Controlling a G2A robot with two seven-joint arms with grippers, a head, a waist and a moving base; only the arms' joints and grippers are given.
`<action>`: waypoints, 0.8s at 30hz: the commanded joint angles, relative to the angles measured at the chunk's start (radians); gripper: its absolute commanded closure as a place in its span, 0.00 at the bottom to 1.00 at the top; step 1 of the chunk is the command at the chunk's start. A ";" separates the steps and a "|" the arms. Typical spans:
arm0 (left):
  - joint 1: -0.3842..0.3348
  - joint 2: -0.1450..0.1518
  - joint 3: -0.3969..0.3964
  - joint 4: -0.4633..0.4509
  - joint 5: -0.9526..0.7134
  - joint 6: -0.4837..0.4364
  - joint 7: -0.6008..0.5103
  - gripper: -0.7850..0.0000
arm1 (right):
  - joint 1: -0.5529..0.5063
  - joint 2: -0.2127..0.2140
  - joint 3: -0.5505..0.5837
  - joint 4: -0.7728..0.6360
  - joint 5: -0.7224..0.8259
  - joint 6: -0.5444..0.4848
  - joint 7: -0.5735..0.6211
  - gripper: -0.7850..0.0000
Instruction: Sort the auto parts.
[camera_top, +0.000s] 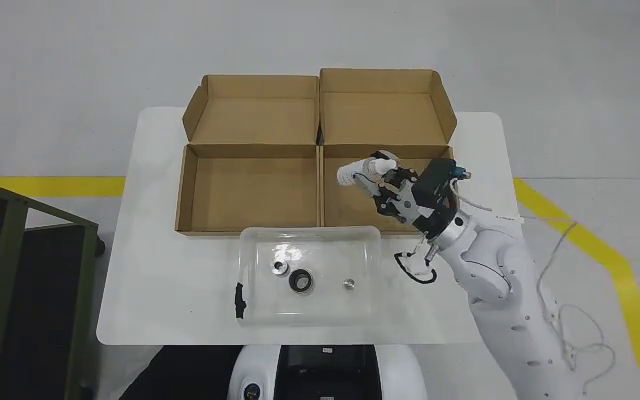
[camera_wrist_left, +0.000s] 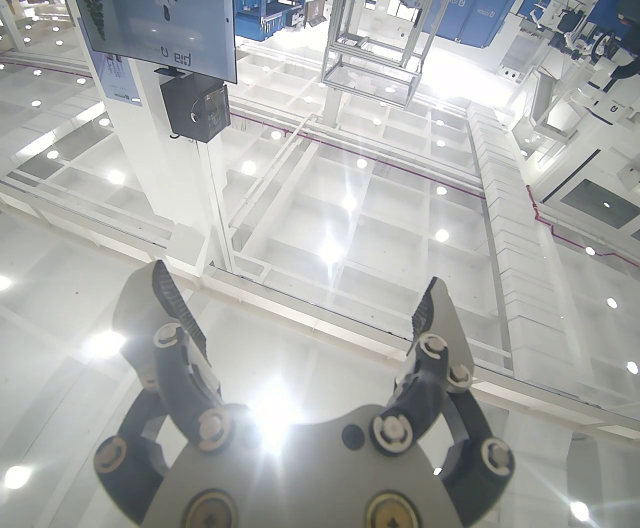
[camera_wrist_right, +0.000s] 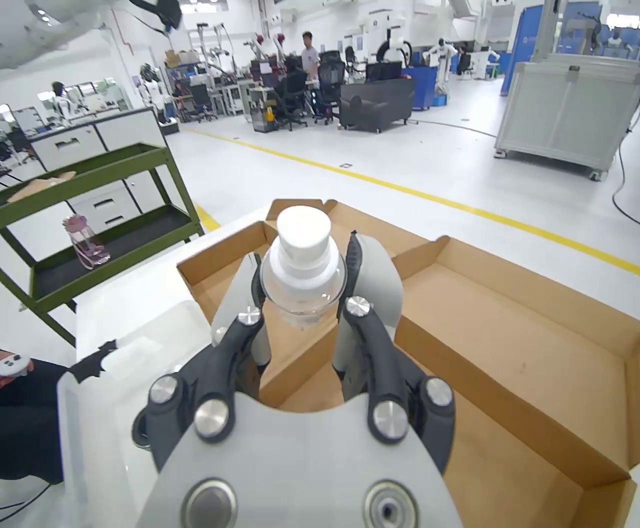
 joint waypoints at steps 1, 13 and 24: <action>0.000 0.000 0.000 0.000 0.000 0.000 0.000 0.00 | 0.012 -0.001 -0.008 0.021 -0.017 0.025 0.022 1.00; 0.000 0.000 0.000 0.000 0.000 0.000 0.000 0.00 | 0.100 -0.014 -0.084 0.173 -0.058 0.131 0.100 1.00; 0.000 0.000 0.000 0.000 0.000 0.000 0.000 0.00 | 0.169 -0.030 -0.166 0.264 -0.120 0.195 0.167 1.00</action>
